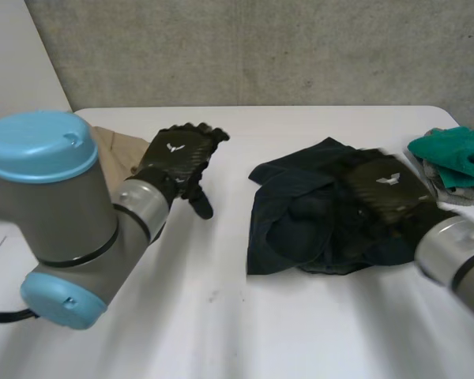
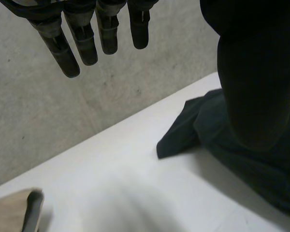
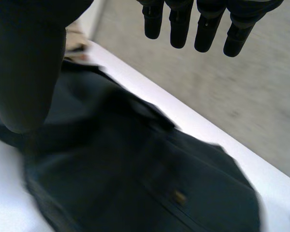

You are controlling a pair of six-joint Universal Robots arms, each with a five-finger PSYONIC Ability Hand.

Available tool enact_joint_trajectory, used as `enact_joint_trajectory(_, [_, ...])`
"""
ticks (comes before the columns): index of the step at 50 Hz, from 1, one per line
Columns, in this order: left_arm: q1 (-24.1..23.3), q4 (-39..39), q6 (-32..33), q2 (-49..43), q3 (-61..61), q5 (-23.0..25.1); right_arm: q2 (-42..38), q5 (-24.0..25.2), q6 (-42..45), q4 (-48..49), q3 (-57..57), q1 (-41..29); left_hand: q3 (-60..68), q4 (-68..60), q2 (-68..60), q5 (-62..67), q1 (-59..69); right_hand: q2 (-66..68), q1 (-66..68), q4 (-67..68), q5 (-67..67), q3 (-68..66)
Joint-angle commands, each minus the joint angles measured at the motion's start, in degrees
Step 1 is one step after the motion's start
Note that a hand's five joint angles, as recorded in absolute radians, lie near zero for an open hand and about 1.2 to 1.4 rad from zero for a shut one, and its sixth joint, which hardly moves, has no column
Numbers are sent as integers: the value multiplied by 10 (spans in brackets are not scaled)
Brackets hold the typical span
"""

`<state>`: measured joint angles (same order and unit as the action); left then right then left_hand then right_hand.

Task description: Fold the laundry.

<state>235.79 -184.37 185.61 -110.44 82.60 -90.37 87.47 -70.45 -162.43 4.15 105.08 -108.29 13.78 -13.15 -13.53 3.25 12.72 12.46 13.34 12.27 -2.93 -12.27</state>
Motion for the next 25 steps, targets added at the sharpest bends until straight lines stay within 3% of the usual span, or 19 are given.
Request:
enact_joint_trajectory(1, [16, -35, -2, 42, 66, -1, -90, -22, 60, 87, -1, -101, -17, 11, 15, -12, -7, -25, -33, -23, 29, 23])
enact_joint_trajectory(7, [17, -75, 0, 75, 117, -1, -157, -74, 107, 156, -18, -116, -16, 9, 13, -10, -5, 16, 7, 18, -11, -18])
enact_joint_trajectory(8, [17, -77, 0, 78, 121, -1, -170, -86, 116, 173, -31, -125, -17, 11, 15, -12, -7, 190, 181, 192, -185, -192])
enact_joint_trajectory(12, [17, -79, 0, 105, 140, -3, -186, -90, 130, 204, -81, -155, -17, 11, 15, -12, -7, 674, 665, 676, -669, -676])
enact_joint_trajectory(17, [32, -82, 0, 167, 176, -5, -210, -87, 136, 217, -151, -176, -17, 11, 15, -12, -7, 675, 667, 677, -671, -677])
enact_joint_trajectory(22, [86, -88, 2, 259, 222, -3, -264, -76, 137, 210, -233, -213, -12, 6, 10, -7, -1, 675, 667, 677, -671, -677])
enact_joint_trajectory(25, [106, -89, 1, 294, 237, -2, -304, -44, 138, 206, -274, -233, -12, 6, 10, -7, -1, 675, 667, 677, -671, -677])
